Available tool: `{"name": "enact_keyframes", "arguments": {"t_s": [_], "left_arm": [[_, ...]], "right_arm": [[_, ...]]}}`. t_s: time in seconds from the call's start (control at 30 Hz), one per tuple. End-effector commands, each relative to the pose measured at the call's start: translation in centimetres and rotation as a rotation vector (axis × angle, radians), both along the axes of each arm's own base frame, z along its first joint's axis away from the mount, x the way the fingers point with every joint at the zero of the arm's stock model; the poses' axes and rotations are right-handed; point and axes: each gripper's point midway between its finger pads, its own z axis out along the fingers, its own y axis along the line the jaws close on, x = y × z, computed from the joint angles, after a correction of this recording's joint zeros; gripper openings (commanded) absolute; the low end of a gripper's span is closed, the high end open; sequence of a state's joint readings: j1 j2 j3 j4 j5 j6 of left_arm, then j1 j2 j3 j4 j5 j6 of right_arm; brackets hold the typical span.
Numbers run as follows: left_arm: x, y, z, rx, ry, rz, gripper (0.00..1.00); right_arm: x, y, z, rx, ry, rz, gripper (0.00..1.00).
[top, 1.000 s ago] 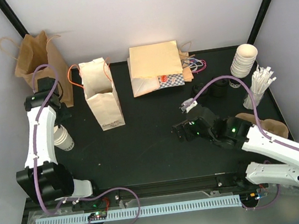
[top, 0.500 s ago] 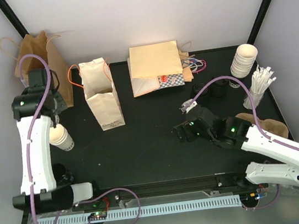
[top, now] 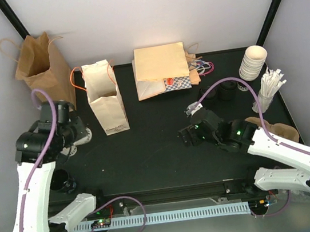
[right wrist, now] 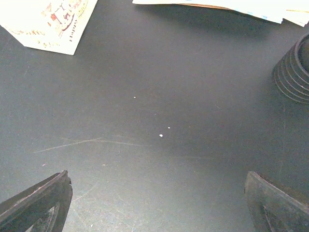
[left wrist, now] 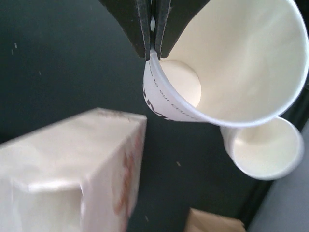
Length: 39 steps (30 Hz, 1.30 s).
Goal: Pack the takeout coffee
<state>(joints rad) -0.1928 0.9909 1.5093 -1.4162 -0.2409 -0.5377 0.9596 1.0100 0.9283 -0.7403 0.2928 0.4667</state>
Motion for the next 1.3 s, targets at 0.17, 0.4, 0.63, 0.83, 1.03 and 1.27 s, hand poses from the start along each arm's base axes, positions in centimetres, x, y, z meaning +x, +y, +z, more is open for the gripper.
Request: {"name": "enact_keyframes", "arguments": {"t_s": [0.17,0.4,0.63,0.83,1.03,1.27], "left_arm": [[-2.6,-4.3,-5.5,-0.089,0.155,-0.069,0.01],[-4.2,-6.3,-7.9,-0.131,0.189,-0.116,0.02],[-4.4,-11.0,-9.6,-0.131,0.203,-0.21,0.02],[-3.8,-16.9,-9.5,-0.031,0.197,-0.354,0.02],[-2.0,-23.8,-10.5,0.001,0.163,-0.556,0.02],[-0.5,-28.8,-11.8,0.121,0.196,-0.701,0.02]], "right_arm": [[0.6,-0.1,1.4,0.026,-0.022,-0.041,1.0],[0.5,-0.3,0.8,0.034,-0.007,-0.06,1.0],[1.4,-0.6,-0.2,-0.014,0.032,-0.101,1.0],[2.5,-2.2,-0.3,-0.068,0.032,-0.177,1.0],[3.7,-5.2,-1.8,-0.017,0.121,-0.273,1.0],[4.2,-7.8,-1.8,-0.044,0.112,-0.359,1.0]]}}
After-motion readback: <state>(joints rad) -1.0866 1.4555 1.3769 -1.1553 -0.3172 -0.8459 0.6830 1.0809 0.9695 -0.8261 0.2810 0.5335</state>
